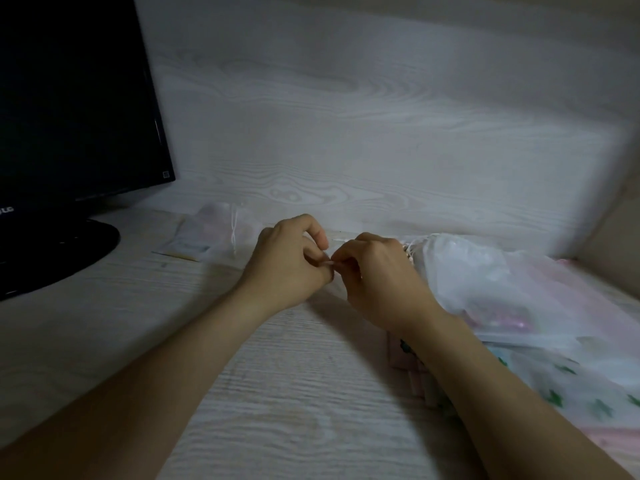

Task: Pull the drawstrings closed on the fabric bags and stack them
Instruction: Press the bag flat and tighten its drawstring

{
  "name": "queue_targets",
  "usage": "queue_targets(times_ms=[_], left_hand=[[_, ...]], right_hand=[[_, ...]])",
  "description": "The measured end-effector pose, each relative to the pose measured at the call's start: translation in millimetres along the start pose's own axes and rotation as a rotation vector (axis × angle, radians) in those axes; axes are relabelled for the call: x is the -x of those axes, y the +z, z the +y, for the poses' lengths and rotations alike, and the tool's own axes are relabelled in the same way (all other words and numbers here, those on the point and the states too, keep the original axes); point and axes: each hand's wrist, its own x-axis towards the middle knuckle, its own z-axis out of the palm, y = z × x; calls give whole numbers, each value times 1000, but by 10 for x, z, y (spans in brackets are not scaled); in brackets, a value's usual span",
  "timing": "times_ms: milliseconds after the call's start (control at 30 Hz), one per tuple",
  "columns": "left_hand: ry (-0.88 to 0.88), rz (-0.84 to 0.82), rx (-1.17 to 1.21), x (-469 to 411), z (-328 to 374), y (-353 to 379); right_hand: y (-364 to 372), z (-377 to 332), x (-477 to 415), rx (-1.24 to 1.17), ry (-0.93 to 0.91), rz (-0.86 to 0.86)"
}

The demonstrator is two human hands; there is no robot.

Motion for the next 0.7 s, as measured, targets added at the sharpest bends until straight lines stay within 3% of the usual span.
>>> queue_targets(times_ms=[233,300,467,600,700], left_hand=[[146,49,-142,-24,-93,18],[189,50,-164,-38,-114,12],[181,80,-53,-46,-112,-4],[147,76,25,-46,-94,-6],[142,37,55,-36,-78,-27]], right_hand=[[-14,-16,30,4,31,10],[-22,-21,46,-151,147,32],[-56,-12,32,-826,532,-92],[-5,51,30,-1060,668,-123],[15,79,23,-1099,712,-104]])
